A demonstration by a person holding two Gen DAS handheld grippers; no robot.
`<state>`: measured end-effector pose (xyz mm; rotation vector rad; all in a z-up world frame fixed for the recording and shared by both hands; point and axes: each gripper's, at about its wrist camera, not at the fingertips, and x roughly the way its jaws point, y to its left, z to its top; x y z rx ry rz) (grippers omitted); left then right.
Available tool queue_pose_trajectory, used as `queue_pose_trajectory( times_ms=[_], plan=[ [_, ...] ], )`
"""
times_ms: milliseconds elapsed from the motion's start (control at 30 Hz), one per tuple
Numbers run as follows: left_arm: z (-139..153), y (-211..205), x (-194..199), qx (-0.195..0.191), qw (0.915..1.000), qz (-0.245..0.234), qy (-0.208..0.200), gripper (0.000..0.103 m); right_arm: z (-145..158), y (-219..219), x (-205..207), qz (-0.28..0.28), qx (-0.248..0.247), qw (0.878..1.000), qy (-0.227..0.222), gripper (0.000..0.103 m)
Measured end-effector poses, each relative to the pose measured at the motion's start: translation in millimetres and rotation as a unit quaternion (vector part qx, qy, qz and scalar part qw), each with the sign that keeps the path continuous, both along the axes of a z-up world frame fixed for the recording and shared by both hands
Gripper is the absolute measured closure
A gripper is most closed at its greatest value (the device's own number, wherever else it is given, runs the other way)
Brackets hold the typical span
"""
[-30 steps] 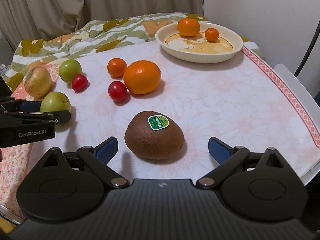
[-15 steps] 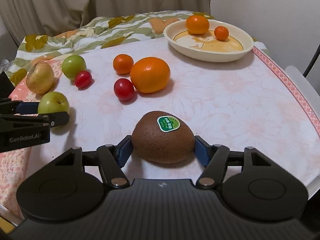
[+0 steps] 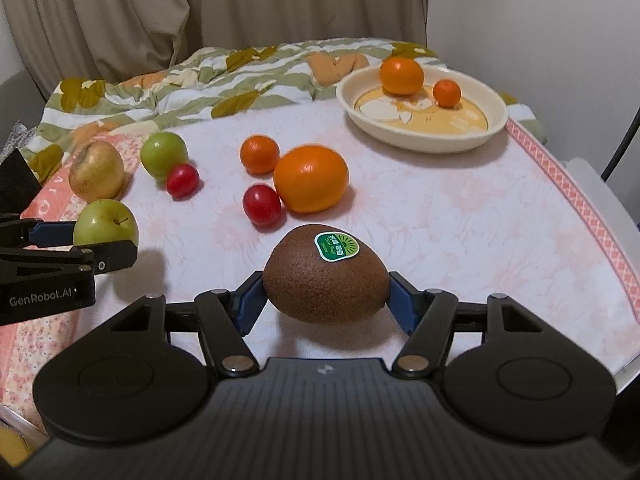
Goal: Organize fruits
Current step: 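Carry the green apple with the left tool while the right tool carries the kiwi toward the bowl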
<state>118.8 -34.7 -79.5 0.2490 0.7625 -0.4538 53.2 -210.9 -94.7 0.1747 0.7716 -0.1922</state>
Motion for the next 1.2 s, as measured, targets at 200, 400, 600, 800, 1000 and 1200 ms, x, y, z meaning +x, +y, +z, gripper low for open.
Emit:
queue_pose_trajectory(
  times_ms=[200,400,600,800,1000,1200],
  plan=[
    [22.1,-3.9,-12.3,-0.017,0.9998,0.005,-0.014,0.042,25.2,-4.1,-7.9,0.007,-0.007,1.0,-0.014,0.023],
    [48.0,-12.1,-24.1,-0.036,0.999,0.014,-0.02,0.042,53.3,-17.6,-14.9,0.017,-0.005,0.999,-0.029,0.023],
    [75.6,-32.3,-34.7,-0.043,0.998,0.032,-0.032,0.042,82.4,-47.7,-14.9,0.027,0.001,0.999,-0.048,0.023],
    [98.3,-64.3,-38.4,-0.047,0.995,0.071,-0.053,0.042,103.9,-89.8,-6.5,0.063,0.003,0.996,-0.06,0.023],
    [111.3,-103.8,-31.6,-0.054,0.991,0.104,-0.065,0.042,115.1,-137.1,10.4,0.104,-0.001,0.992,-0.073,0.023],
    [110.9,-136.0,-12.4,-0.07,0.9877,0.126,-0.061,0.042,118.7,-180.1,38.3,0.136,-0.017,0.988,-0.078,0.023]
  ],
)
